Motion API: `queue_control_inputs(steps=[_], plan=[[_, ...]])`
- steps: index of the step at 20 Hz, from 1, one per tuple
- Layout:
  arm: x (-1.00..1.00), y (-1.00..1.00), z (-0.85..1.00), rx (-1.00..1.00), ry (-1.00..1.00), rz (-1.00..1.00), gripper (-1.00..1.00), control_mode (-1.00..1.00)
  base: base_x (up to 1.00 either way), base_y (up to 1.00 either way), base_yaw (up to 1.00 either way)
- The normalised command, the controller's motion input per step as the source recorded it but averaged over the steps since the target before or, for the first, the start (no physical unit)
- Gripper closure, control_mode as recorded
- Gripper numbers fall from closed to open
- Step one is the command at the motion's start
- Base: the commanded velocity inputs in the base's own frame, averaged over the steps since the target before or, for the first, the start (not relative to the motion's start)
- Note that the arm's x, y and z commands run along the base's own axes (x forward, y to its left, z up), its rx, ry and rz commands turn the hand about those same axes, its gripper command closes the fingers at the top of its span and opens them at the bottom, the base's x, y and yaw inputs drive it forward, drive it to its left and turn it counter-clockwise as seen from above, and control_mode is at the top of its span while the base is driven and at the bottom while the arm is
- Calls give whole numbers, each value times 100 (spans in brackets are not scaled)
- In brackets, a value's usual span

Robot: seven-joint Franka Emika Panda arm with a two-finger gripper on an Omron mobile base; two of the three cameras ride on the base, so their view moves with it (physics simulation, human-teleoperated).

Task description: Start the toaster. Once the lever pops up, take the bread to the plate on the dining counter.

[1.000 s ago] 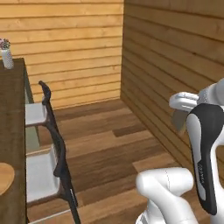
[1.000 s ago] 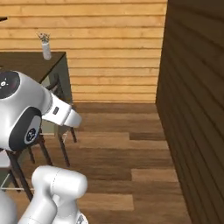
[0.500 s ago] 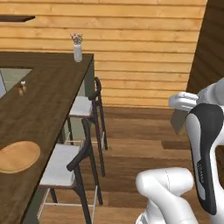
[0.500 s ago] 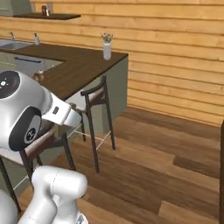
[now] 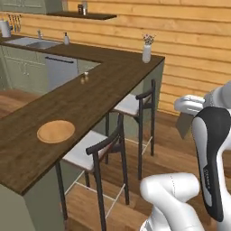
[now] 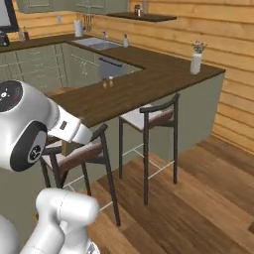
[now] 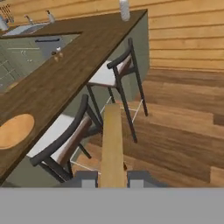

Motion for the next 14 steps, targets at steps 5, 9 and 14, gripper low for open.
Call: queue_control_inputs(steps=[5, 9, 14], plan=[[0, 0, 0, 0, 0, 0, 100, 100, 3, -51, 72], [0, 0, 0, 0, 0, 0, 100, 100, 0, -52, 72], [0, 0, 0, 0, 0, 0, 100, 100, 0, -58, 70]])
